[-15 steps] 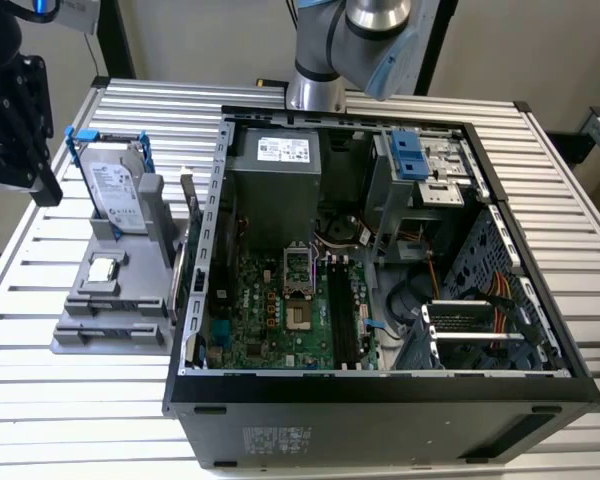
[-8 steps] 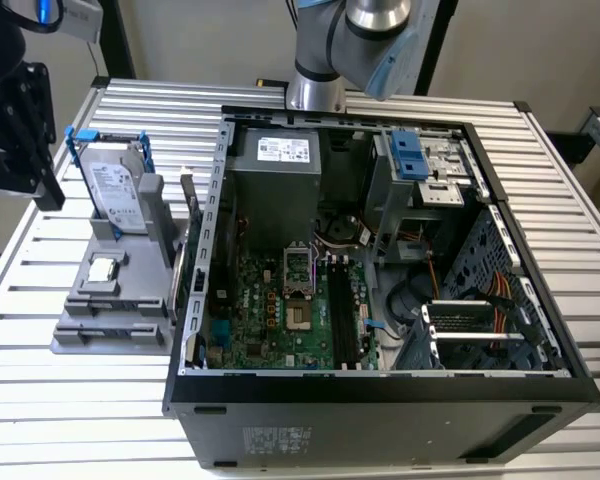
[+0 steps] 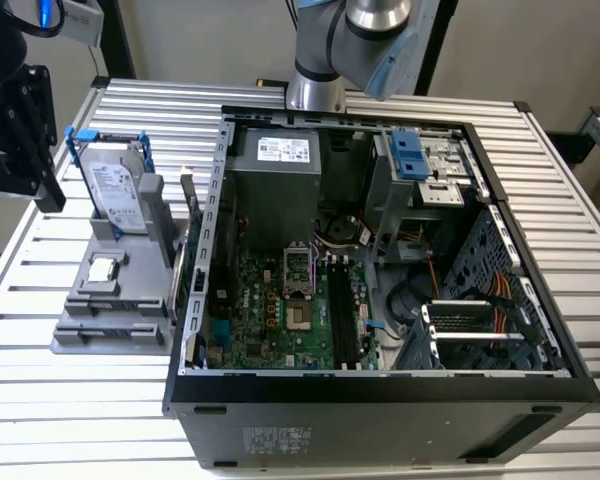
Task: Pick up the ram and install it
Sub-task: 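Pick up the ram and move it above insertion slot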
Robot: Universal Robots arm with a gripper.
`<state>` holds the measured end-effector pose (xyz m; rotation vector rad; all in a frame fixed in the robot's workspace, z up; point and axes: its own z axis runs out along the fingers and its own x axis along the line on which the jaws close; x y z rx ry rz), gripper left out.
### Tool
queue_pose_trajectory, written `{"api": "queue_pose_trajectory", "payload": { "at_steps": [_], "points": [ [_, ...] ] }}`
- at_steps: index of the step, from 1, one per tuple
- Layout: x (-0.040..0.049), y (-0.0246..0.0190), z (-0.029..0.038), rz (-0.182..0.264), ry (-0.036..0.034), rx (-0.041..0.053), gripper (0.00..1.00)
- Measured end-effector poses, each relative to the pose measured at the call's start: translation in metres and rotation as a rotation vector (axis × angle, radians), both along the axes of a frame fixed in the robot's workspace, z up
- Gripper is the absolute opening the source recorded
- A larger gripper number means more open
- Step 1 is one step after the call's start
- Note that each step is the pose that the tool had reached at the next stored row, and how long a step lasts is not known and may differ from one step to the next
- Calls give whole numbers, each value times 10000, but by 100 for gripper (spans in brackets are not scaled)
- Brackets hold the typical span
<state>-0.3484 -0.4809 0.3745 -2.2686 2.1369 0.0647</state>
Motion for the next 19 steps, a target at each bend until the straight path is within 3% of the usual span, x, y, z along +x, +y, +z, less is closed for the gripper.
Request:
{"api": "queue_pose_trajectory", "payload": {
  "at_steps": [15, 19],
  "points": [
    [0, 0, -2, -1, 0, 0, 0],
    [0, 0, -10, -219, 0, 0, 0]
  ]
}}
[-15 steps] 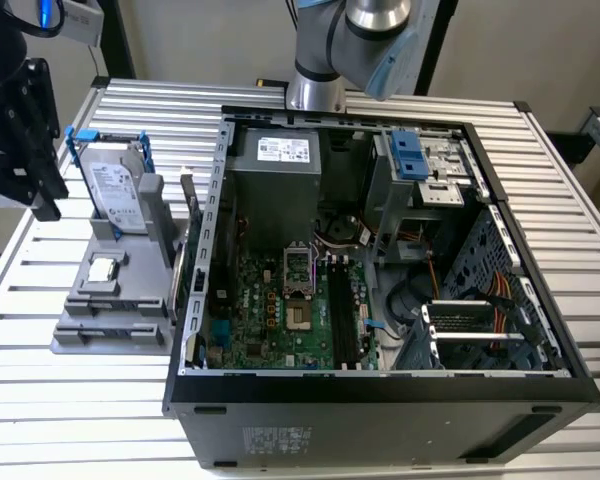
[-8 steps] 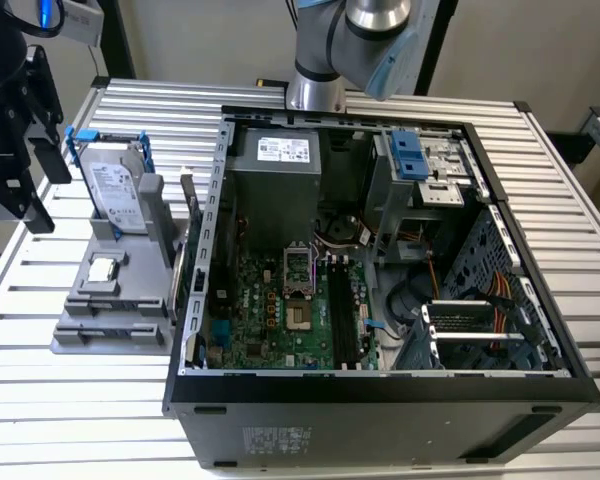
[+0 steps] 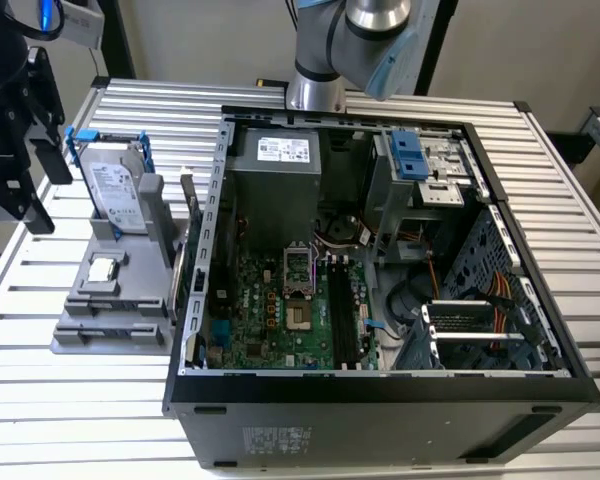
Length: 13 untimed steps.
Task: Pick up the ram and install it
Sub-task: 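Pick up the ram and move it above insertion slot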
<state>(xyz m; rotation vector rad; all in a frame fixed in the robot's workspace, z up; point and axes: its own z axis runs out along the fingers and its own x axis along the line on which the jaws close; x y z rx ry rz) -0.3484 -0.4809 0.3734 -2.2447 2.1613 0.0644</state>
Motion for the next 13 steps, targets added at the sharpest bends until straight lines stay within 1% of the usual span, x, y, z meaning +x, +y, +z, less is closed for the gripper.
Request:
{"api": "queue_pose_trajectory", "payload": {
  "at_steps": [3, 7, 13],
  "points": [
    [-1, 1, -16, -149, -1, 1, 0],
    [0, 0, -38, -153, 1, -1, 0],
    [0, 0, -46, -153, -2, 1, 0]
  ]
}}
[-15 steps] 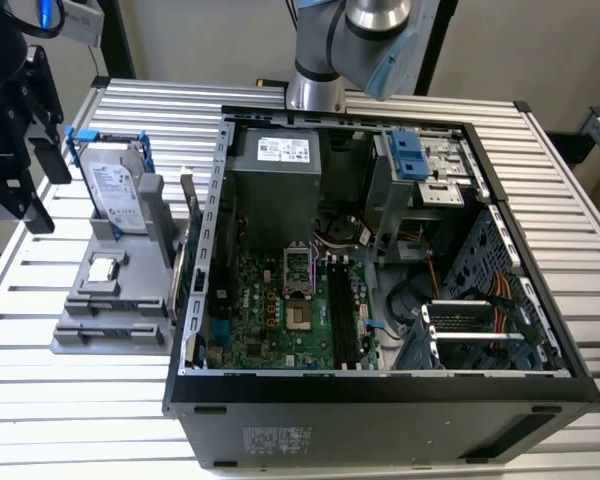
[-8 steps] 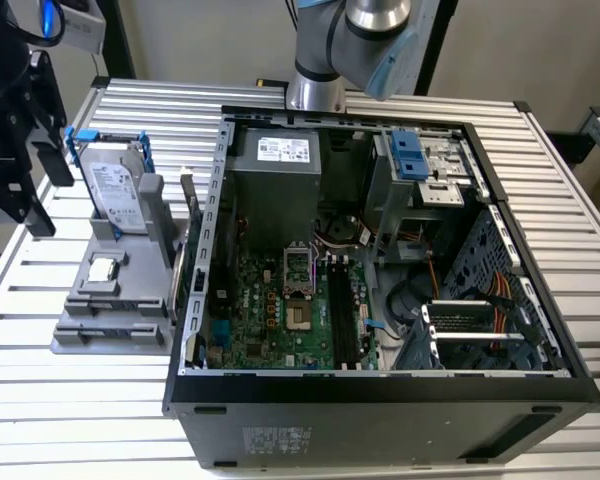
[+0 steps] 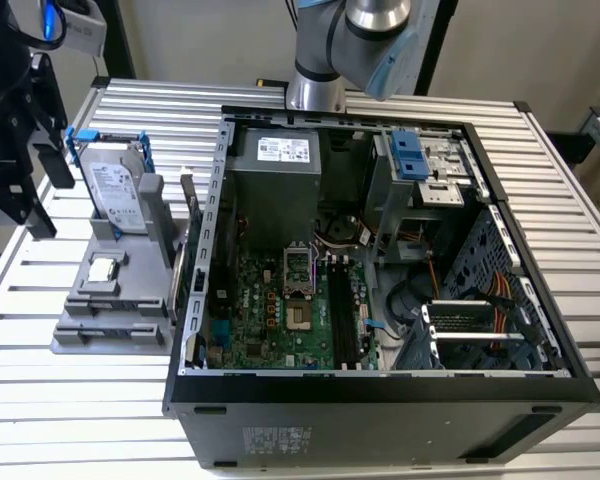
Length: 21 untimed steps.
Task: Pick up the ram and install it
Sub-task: 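Pick up the ram and move it above insertion slot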
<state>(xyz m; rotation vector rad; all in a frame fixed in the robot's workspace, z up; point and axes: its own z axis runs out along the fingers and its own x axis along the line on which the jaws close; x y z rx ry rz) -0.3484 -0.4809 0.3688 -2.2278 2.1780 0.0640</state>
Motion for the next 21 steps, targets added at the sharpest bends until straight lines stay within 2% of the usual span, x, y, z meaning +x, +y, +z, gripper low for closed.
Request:
{"api": "queue_pose_trajectory", "payload": {
  "at_steps": [12, 21],
  "points": [
    [0, 0, -46, 0, 2, -2, 0],
    [0, 1, -108, -15, 2, -1, 0]
  ]
}}
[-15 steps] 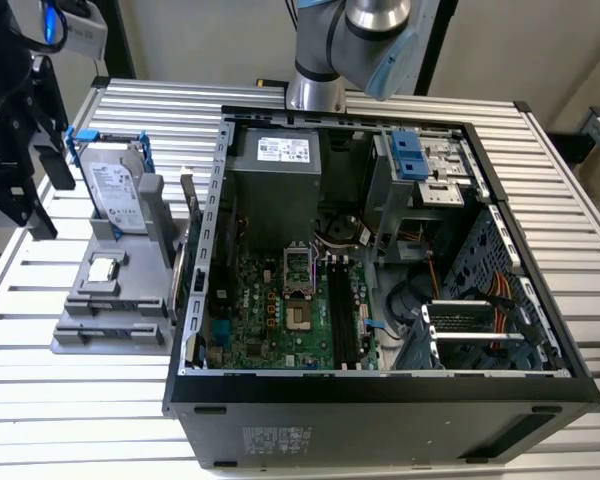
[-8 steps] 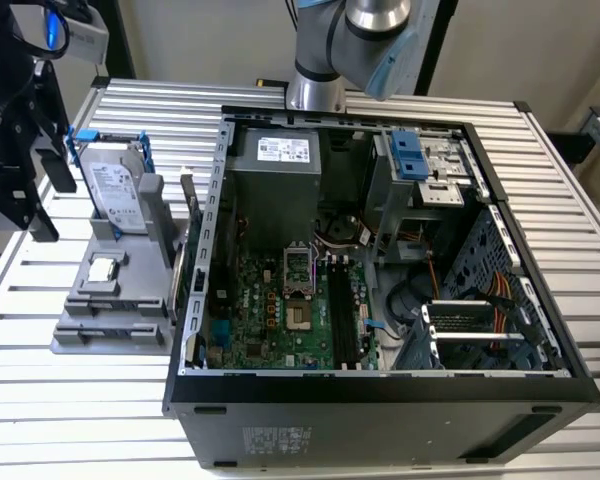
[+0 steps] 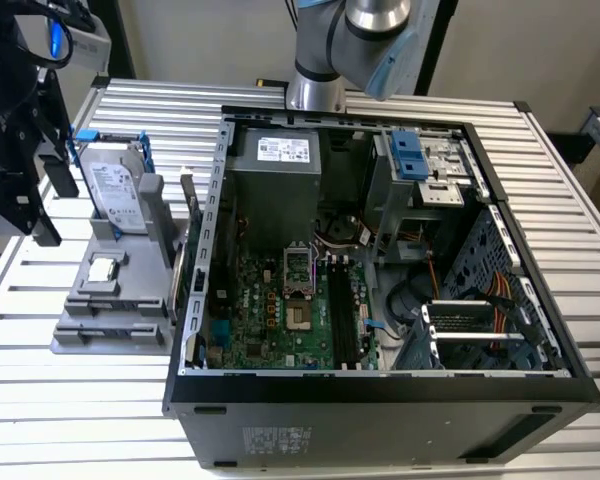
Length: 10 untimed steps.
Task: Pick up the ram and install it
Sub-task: 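Pick up the ram and move it above insertion slot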
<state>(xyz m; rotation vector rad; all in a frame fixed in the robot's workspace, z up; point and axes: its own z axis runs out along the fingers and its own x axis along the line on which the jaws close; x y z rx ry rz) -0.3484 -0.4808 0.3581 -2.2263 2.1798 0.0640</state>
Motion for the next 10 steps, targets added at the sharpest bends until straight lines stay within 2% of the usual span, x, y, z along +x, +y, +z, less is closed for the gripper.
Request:
{"api": "queue_pose_trajectory", "payload": {
  "at_steps": [3, 10],
  "points": [
    [0, 0, -44, -9, 0, 0, 0],
    [0, 0, -90, -66, 0, 0, 0]
  ]
}}
